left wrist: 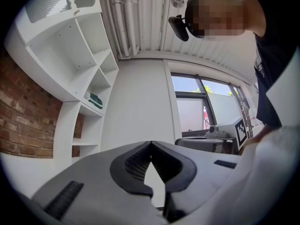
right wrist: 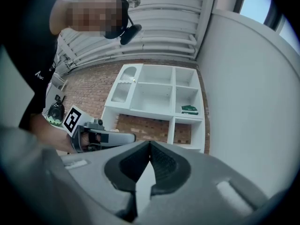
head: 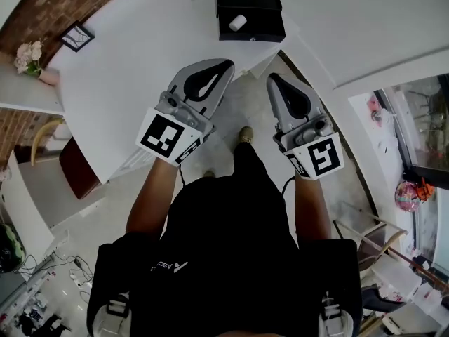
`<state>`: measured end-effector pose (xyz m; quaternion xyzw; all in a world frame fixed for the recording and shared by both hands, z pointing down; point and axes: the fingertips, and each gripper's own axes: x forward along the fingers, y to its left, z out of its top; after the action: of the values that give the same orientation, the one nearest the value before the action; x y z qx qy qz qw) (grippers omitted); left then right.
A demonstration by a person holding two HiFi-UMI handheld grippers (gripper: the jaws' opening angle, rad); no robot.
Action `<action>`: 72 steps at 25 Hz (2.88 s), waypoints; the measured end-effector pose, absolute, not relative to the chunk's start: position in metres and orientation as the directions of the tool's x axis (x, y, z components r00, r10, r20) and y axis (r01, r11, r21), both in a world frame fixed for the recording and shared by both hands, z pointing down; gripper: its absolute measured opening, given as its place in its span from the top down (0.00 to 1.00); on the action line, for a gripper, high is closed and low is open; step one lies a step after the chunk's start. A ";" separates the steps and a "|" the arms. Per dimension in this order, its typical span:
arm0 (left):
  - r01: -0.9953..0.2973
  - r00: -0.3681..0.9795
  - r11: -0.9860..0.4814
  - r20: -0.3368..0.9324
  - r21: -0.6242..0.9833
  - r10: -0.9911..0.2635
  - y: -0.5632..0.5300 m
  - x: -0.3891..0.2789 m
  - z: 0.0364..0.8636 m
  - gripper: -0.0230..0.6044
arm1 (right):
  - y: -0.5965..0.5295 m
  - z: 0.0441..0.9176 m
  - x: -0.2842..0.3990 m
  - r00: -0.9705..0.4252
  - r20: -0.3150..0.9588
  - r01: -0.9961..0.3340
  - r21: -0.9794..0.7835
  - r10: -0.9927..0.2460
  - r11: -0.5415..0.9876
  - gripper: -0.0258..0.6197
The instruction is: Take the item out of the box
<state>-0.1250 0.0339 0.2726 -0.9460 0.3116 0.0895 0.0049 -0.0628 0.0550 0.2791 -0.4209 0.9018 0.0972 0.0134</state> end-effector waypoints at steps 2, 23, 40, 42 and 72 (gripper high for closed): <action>-0.602 0.784 -0.797 -0.158 0.044 -0.601 0.009 -0.114 0.277 0.96 | 0.029 0.281 -0.051 -0.655 -0.105 -0.753 0.166 -0.748 0.636 0.96; -0.751 0.654 -0.660 0.152 0.013 -0.741 -0.228 -0.027 0.366 0.96 | -0.182 0.302 0.049 -0.778 -0.102 -0.628 0.133 -0.620 0.767 0.96; -0.742 0.486 -0.669 0.655 -0.040 -0.578 -0.287 -0.018 0.487 0.74 | -0.223 0.322 0.067 -0.781 -0.068 -0.624 0.074 -0.620 0.778 0.96; -0.734 0.465 -0.679 0.707 -0.029 -0.533 -0.290 -0.020 0.501 0.71 | -0.224 0.318 0.067 -0.772 -0.080 -0.635 0.069 -0.630 0.769 0.96; -0.647 0.176 -0.759 0.954 -0.072 -0.241 -0.306 -0.019 0.615 0.68 | -0.230 0.346 0.104 -0.670 -0.059 -0.740 -0.026 -0.740 0.672 0.96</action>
<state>-0.0192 -0.3062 0.6145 -0.7457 0.2977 -0.5687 -0.1785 0.1042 -0.2301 0.3458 -0.4050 0.9138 0.0002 0.0325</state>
